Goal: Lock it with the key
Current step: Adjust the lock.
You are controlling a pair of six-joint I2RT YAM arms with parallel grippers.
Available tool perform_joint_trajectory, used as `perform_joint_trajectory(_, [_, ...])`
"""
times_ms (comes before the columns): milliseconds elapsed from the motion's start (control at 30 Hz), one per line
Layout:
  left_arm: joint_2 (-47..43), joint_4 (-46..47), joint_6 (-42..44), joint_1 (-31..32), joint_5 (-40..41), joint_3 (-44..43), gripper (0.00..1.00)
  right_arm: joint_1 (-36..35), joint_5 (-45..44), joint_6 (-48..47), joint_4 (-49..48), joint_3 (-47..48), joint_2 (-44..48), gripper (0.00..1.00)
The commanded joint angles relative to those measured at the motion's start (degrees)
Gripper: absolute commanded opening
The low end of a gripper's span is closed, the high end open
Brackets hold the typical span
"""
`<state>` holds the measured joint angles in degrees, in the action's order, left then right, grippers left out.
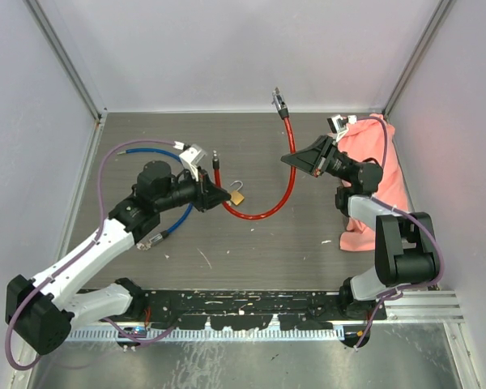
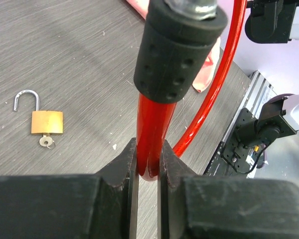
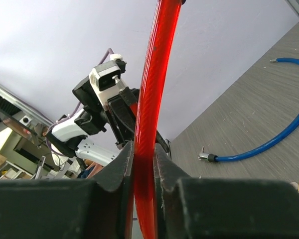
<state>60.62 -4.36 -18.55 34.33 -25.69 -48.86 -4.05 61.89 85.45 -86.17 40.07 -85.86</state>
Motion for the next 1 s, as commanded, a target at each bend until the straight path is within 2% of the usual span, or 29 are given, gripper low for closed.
perform_joint_trajectory(0, [-0.9, 9.9, -6.4, -1.5, -1.2, 3.0, 0.27, 0.6, -1.6, 0.3, -10.3, 2.5, 1.9, 0.01])
perform_joint_trajectory(167, [-4.2, 22.4, -15.2, -1.7, 2.2, 10.7, 0.74, 3.8, -3.8, -3.8, -1.6, 6.6, 4.5, 0.01])
perform_joint_trajectory(233, [-5.4, 25.5, -16.5, -1.6, 3.8, 12.9, 0.85, 4.0, -4.6, -5.4, 1.8, 9.2, 5.5, 0.01])
perform_joint_trajectory(333, [-8.0, 23.7, -14.8, -1.7, 8.3, 14.0, 0.94, 4.2, -5.8, -9.5, 8.8, 13.1, 7.8, 0.01])
perform_joint_trajectory(433, [-11.9, 19.7, -12.7, -1.9, 16.5, 14.9, 0.99, 5.2, -6.5, -17.0, 18.7, 18.8, 10.6, 0.01])
perform_joint_trajectory(533, [-16.8, 14.4, -9.8, -2.2, 22.6, 15.1, 1.00, 6.4, -6.5, -26.0, 31.4, 26.7, 13.0, 0.01])
perform_joint_trajectory(700, [-22.4, 9.7, -3.2, -2.2, 27.5, 13.2, 0.98, 8.4, -7.0, -27.0, 39.9, 35.0, 12.0, 0.01])
perform_joint_trajectory(833, [-22.6, 10.3, 1.3, -2.2, 21.9, 9.9, 0.98, 9.1, -8.8, -33.1, 52.5, 42.0, 10.6, 0.01])
perform_joint_trajectory(967, [-14.8, 14.8, 2.2, -2.2, 6.9, 3.0, 1.00, 9.2, -9.5, -34.7, 56.7, 43.6, 10.2, 0.01])
